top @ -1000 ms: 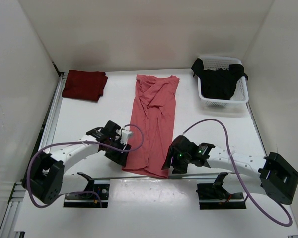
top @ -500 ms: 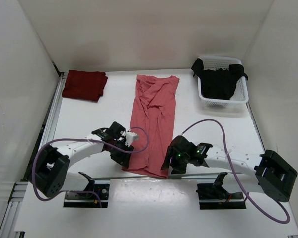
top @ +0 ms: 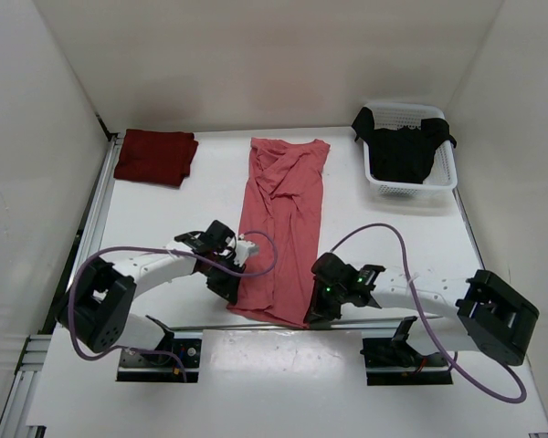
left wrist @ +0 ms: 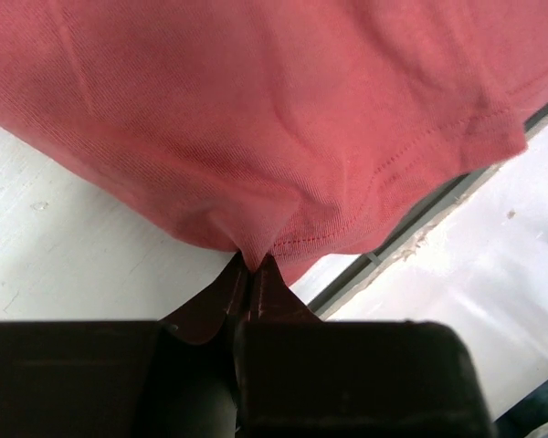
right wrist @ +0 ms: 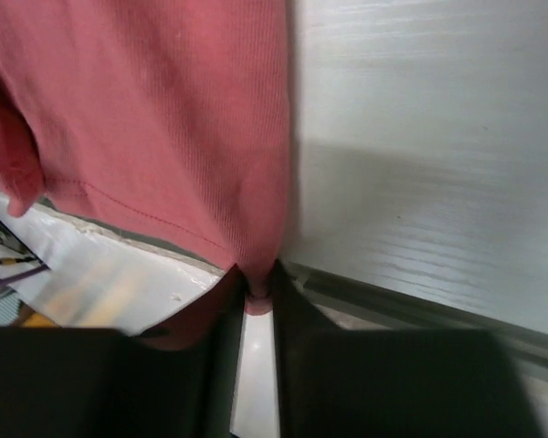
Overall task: Fold and stack the t-shirts
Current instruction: Grab the bottom of the folded rectangular tshirt with both arms, then fold the folded rectangular tshirt in 1/3 of the way
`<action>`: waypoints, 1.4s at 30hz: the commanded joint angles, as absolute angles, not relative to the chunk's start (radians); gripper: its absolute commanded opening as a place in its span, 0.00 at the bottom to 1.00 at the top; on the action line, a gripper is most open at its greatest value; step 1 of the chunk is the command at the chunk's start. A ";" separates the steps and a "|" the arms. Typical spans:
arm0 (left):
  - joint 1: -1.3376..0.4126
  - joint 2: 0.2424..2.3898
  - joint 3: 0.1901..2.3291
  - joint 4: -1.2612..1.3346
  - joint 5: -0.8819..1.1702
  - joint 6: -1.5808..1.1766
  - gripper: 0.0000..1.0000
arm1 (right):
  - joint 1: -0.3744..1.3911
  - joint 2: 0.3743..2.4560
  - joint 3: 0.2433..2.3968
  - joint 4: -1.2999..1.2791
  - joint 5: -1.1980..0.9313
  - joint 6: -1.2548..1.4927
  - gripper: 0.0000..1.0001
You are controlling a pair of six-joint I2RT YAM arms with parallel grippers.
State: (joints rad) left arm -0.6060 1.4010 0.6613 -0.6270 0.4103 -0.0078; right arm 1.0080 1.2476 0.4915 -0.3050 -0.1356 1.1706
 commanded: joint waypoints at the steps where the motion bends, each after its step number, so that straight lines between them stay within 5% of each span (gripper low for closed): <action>1: -0.620 1.348 0.693 -0.641 0.430 0.000 0.10 | 1.011 1.253 0.502 -0.272 -0.195 1.151 0.12; 4: -0.652 1.325 0.713 -0.714 0.408 0.000 0.10 | 1.011 1.197 0.514 -0.297 -0.195 1.150 0.00; 13: -0.563 1.399 1.064 -0.934 0.298 0.000 0.10 | 0.819 1.143 0.771 -0.503 -0.167 0.971 0.00; 29: -0.383 2.109 1.931 -0.997 0.126 0.000 0.10 | 0.384 1.842 1.508 -0.646 -0.360 0.554 0.00; 39: -0.383 2.230 2.043 -0.962 0.138 0.000 0.10 | 0.310 1.992 1.581 -0.646 -0.390 0.523 0.00; 41: -0.393 2.241 2.052 -0.962 0.138 0.000 0.14 | 0.299 2.020 1.603 -0.657 -0.390 0.523 0.10; 42: -0.393 2.250 2.052 -0.962 0.138 0.000 0.19 | 0.299 2.020 1.623 -0.657 -0.390 0.523 0.24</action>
